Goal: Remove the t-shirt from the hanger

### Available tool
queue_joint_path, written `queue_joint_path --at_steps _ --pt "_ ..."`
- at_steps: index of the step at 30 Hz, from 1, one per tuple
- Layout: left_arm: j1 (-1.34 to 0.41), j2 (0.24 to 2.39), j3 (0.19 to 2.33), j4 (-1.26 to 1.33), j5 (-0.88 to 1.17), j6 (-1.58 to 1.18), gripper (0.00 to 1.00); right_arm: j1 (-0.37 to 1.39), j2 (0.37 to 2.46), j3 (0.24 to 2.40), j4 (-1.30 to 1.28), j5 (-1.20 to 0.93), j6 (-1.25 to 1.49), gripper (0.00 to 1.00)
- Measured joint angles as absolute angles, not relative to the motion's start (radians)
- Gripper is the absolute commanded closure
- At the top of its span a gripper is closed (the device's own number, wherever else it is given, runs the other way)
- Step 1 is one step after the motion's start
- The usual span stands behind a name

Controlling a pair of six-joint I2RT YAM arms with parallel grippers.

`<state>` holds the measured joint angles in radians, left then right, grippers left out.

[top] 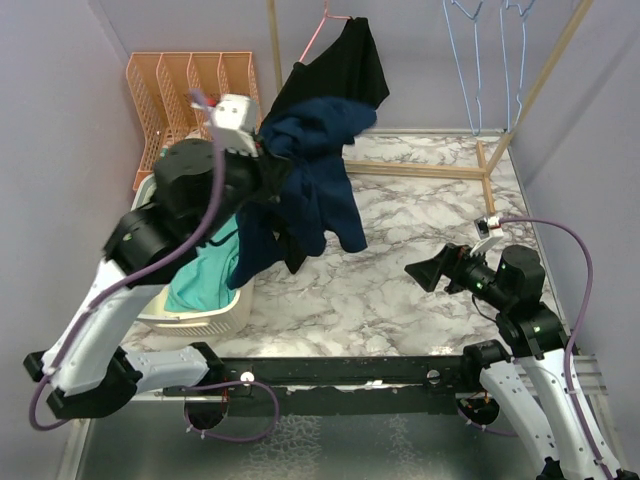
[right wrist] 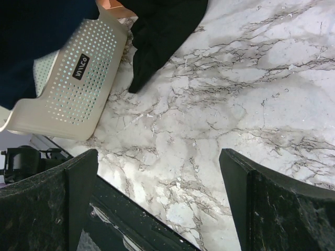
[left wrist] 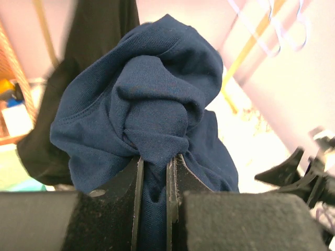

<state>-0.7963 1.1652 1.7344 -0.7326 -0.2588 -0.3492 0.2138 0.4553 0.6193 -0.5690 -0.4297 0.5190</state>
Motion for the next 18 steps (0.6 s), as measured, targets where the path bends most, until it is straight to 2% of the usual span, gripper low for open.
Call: queue_joint_path --at_steps 7,13,18 --pt "-0.799 1.091 1.876 -0.776 -0.569 -0.262 1.0 0.214 0.458 0.618 -0.569 -0.43 0.519 0.0" --pt "-0.798 1.106 1.872 -0.721 -0.907 -0.051 1.0 0.214 0.464 0.616 -0.566 -0.43 0.519 0.0" --pt "-0.798 1.138 1.812 -0.627 -1.082 0.079 1.0 0.214 0.476 0.61 -0.558 -0.431 0.52 0.0"
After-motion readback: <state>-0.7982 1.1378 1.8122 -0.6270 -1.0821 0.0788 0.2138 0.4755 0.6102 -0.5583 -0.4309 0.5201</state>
